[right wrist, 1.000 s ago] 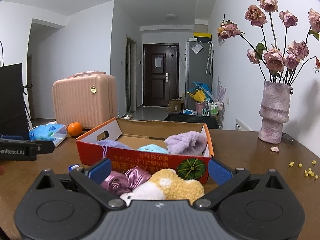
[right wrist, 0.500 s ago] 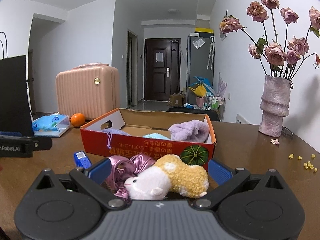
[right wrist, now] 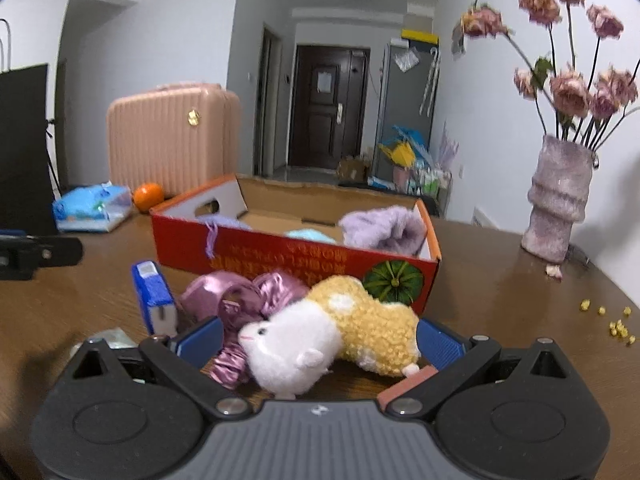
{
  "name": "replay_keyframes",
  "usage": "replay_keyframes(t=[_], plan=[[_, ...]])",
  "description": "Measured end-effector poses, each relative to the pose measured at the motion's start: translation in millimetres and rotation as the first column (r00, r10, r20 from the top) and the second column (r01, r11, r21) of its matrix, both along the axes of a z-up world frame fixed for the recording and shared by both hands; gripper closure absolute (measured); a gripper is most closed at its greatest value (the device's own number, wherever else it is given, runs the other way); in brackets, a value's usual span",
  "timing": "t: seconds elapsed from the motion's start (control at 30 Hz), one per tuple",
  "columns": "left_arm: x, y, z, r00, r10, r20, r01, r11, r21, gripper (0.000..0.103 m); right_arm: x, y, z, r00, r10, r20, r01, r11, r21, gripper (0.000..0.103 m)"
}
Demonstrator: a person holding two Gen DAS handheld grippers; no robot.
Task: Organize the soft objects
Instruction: 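Move the left tool toward the blue milk carton while the right tool approaches the white-and-yellow lamb plush, then grip the lamb plush with the right gripper while the left gripper closes on the milk carton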
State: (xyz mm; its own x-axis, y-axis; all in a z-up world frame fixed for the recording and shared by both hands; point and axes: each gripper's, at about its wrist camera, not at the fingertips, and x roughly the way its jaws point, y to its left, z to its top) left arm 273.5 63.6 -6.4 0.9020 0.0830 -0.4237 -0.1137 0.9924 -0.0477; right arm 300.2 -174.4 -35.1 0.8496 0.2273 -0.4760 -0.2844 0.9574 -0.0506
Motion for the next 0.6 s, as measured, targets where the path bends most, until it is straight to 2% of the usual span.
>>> replay_keyframes(t=[0.07, 0.23, 0.33, 0.47, 0.57, 0.6], plan=[[1.4, 1.4, -2.1, 1.000, 0.001, -0.008, -0.001, 1.000, -0.003, 0.000, 9.4, 1.8, -2.3, 0.999, 0.007, -0.051, -0.006, 1.000, 0.016, 0.003], [5.9, 2.9, -6.9, 0.999, 0.011, -0.031, -0.012, 1.000, -0.004, 0.000, 26.7, 6.9, -2.6, 0.993, -0.007, -0.114, 0.014, 0.998, 0.057, 0.009], [6.4, 4.4, -7.4, 0.999, 0.021, -0.033, -0.022, 1.000, -0.007, 0.000, 38.4, 9.5, -0.2, 0.989, -0.021, -0.144, 0.034, 0.995, 0.093, 0.017], [8.6, 5.7, -8.9, 0.999, 0.029, -0.044, -0.030, 0.999, -0.012, 0.000, 53.9, 15.5, -5.3, 0.980, -0.054, -0.189, 0.072, 0.994, 0.087, 0.031], [9.1, 6.1, -9.3, 0.998, 0.030, -0.047, -0.031, 0.999, -0.015, 0.000, 57.5, 17.9, -12.7, 0.977, -0.070, -0.201, 0.086, 0.994, 0.073, 0.032], [8.7, 6.2, -9.1, 0.998, 0.030, -0.047, -0.031, 0.999, -0.016, 0.000, 58.3, 17.7, -16.3, 0.974, -0.064, -0.217, 0.081, 0.994, 0.074, 0.037]])
